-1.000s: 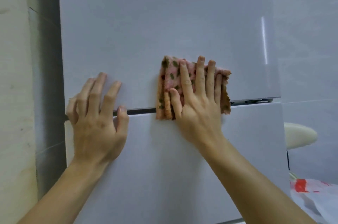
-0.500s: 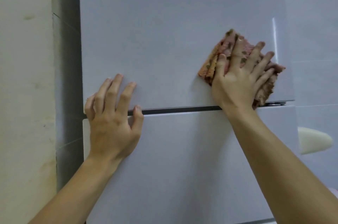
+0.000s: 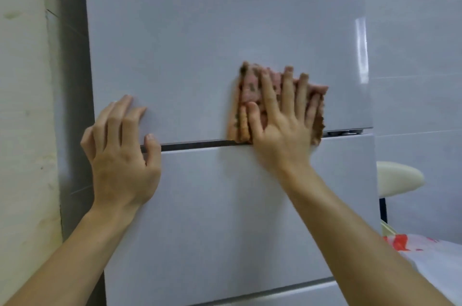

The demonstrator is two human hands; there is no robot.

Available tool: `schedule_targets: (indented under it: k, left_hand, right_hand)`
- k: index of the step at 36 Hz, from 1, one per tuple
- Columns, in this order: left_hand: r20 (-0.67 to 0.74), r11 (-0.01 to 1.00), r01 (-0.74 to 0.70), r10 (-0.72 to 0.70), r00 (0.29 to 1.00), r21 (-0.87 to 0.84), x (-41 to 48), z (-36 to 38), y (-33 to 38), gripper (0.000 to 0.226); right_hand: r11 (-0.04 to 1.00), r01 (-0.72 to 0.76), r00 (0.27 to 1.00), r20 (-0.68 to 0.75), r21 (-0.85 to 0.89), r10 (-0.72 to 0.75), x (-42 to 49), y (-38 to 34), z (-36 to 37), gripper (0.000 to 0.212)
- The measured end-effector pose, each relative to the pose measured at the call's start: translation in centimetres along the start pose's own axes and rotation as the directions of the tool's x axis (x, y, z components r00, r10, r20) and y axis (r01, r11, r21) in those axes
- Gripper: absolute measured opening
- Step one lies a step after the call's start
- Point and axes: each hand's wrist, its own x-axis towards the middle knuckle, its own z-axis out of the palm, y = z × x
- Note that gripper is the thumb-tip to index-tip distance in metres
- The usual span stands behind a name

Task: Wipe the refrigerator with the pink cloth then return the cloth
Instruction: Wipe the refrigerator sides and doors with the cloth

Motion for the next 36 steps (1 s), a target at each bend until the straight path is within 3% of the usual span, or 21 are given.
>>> schedule_targets:
  k: [3,6,9,11,14,20,27,32,36]
  left_hand:
    - [-0.005,1.0,0.014,-0.014,1.0,0.009,-0.1,-0.1,-0.1,0.046]
    - [0.01,1.0,0.014,-0.014,1.0,0.009,-0.4,-0.2,-0.3,0.049]
    - [0.022,1.0,0.025,-0.025,0.999,-0.012,-0.5,-0.4,-0.7,0.054]
    - [0.032,0.998,0.058,-0.058,0.998,-0.02,-0.6,-0.7,-1.3,0.061]
    - [0.051,0.996,0.088,-0.087,0.995,-0.026,-0.8,-1.0,-2.6,0.071]
    - [0.092,0.986,0.136,-0.127,0.988,-0.097,-1.5,-1.4,-4.8,0.082]
    - [0.191,0.991,0.063,-0.039,0.981,-0.119,-2.7,-2.2,-6.3,0.091]
    - [0.25,0.995,0.046,-0.022,0.968,-0.088,-3.6,-2.8,-6.8,0.094]
    - [0.262,0.993,0.047,-0.017,0.965,-0.105,-4.1,-2.6,-5.9,0.096]
  right_hand:
    - [0.96,-0.28,0.959,0.029,-0.022,0.281,0.7,4.8,-1.7,0.067]
    - [0.872,-0.489,0.872,0.038,0.034,0.487,1.7,5.8,-2.4,0.066]
    - [0.814,-0.58,0.814,0.003,0.033,0.581,2.7,4.0,-1.8,0.063]
    - [0.813,-0.581,0.813,-0.025,0.028,0.582,3.4,2.5,-1.1,0.063]
    - [0.878,-0.479,0.876,-0.053,0.007,0.479,3.9,-0.8,-0.1,0.063]
    - [0.996,-0.087,0.993,-0.079,0.021,0.089,2.5,-10.5,2.6,0.06]
    - [0.919,0.359,0.932,-0.012,0.16,-0.362,-3.1,-17.3,3.7,0.058]
    - [0.895,0.423,0.899,0.053,0.145,-0.434,-3.7,-15.9,3.1,0.055]
    - [0.933,0.334,0.938,0.043,0.136,-0.343,-4.8,-13.2,2.5,0.055]
